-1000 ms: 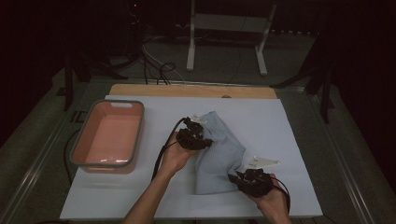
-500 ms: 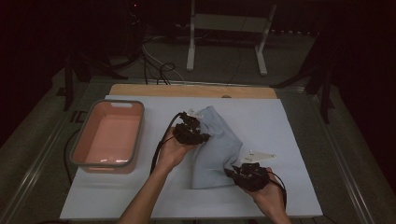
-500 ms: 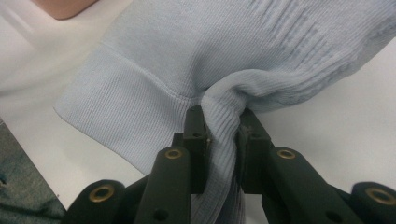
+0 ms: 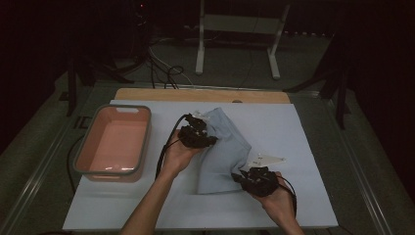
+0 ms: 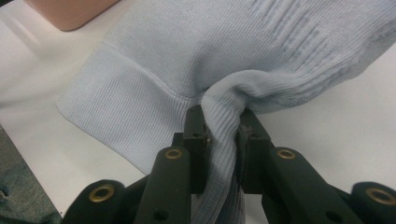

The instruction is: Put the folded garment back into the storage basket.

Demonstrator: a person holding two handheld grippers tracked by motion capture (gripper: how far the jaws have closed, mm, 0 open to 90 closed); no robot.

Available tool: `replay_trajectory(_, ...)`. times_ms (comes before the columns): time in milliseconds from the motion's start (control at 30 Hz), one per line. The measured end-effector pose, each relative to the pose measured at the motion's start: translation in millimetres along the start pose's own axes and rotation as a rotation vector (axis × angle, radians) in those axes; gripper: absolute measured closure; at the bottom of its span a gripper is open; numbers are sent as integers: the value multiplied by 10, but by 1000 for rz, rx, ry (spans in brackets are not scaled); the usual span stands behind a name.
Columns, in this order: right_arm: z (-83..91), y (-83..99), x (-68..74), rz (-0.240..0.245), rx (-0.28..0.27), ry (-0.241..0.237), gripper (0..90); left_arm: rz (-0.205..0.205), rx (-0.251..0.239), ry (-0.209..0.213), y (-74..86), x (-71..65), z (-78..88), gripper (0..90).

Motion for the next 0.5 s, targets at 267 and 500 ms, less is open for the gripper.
replay_trajectory(267, -6, -22, 4, -4, -4, -1, 773, -1, 3, -1, -13, 16, -10, 764)
replay_trajectory(500, 10, -45, 0, 4, -6, -2, 773, -2, 2, -3, -33, 19, 0, 764)
Point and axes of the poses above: each handheld gripper's, and its own axes: z roughly backward along the jaws, y roughly out of its underside, x roughly to its left, the point moved 7 cm from there along -z, roughly forward along the jaws, and after that the axes turned 5 degrees about -y, right-handed, at the moved point
